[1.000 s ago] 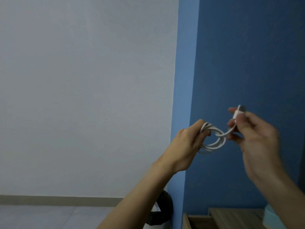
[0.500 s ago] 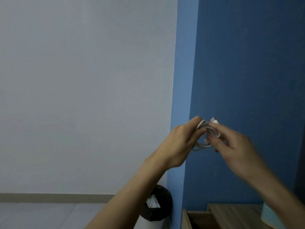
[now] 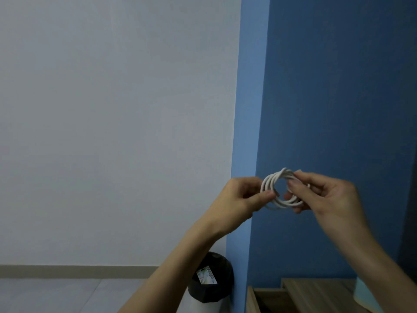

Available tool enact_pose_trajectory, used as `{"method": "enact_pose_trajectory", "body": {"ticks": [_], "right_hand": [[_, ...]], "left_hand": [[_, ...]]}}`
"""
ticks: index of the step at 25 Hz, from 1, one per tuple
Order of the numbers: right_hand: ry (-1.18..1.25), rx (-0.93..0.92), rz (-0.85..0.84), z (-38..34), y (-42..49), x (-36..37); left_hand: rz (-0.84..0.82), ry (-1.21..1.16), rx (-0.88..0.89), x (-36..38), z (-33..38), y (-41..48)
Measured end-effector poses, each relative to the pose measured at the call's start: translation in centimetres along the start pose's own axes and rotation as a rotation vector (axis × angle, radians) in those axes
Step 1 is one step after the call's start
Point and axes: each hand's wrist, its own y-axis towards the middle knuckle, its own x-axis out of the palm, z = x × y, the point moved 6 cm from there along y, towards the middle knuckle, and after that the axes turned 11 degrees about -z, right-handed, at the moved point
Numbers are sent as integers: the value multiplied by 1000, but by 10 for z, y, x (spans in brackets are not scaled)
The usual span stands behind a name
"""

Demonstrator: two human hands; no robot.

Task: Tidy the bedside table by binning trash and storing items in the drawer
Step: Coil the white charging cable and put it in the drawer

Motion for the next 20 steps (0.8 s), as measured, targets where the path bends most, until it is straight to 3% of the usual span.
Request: {"method": "enact_pose_trajectory", "body": {"ticks": [5,11,16,20], "right_hand": [[12,88,-101,5,2,3],[-35,166,-270,11,3,10],[-20,167,-203,17,1,11],[93,107,26,15,-4,8]], "left_hand": [[102,204,-25,-3,-5,1],[250,263,-124,-6,-15,-3],[429,254,-127,-8,-7,-9],[611,-21,59,1,-2,-18]]}}
